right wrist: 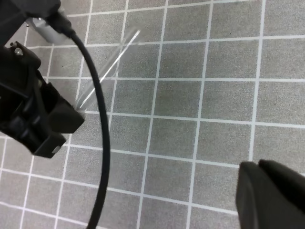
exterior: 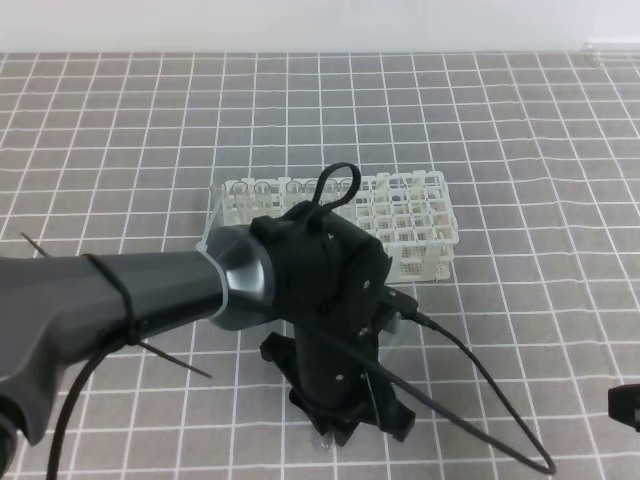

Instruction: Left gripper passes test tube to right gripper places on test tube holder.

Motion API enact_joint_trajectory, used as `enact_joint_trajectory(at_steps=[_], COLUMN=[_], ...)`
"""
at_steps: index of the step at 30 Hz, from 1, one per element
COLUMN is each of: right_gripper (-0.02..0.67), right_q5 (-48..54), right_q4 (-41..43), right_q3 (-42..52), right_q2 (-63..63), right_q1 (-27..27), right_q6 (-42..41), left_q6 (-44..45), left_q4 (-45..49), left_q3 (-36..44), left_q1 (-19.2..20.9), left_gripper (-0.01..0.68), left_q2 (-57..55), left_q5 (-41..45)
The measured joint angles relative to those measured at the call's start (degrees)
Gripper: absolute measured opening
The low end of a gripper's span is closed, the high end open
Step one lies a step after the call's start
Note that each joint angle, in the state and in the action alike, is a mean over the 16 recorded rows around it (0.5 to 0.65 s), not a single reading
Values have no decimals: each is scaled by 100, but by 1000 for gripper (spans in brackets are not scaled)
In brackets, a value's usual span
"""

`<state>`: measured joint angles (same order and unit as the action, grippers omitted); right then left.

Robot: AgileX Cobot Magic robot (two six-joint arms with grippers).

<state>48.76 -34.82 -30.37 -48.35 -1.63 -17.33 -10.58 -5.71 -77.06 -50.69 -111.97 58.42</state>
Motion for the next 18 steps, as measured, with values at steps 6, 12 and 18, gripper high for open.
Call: enact_joint_trajectory(at_steps=[6,12,18], right_gripper=[-13,-13,-13], right_q5=[19,55,88], right_q4=[1,12,30], right_q3=[0,0,0], right_q2=[0,0,0], right_q1=[0,0,0], right_q6=[0,0,0], left_q6=[321,529,652], left_q4=[35,32,33], left_q3=[-56,-131,-188], left_q1=[1,1,0], left_gripper=[71,60,65], left_q2=[55,267,674], left_q5=[96,177,198])
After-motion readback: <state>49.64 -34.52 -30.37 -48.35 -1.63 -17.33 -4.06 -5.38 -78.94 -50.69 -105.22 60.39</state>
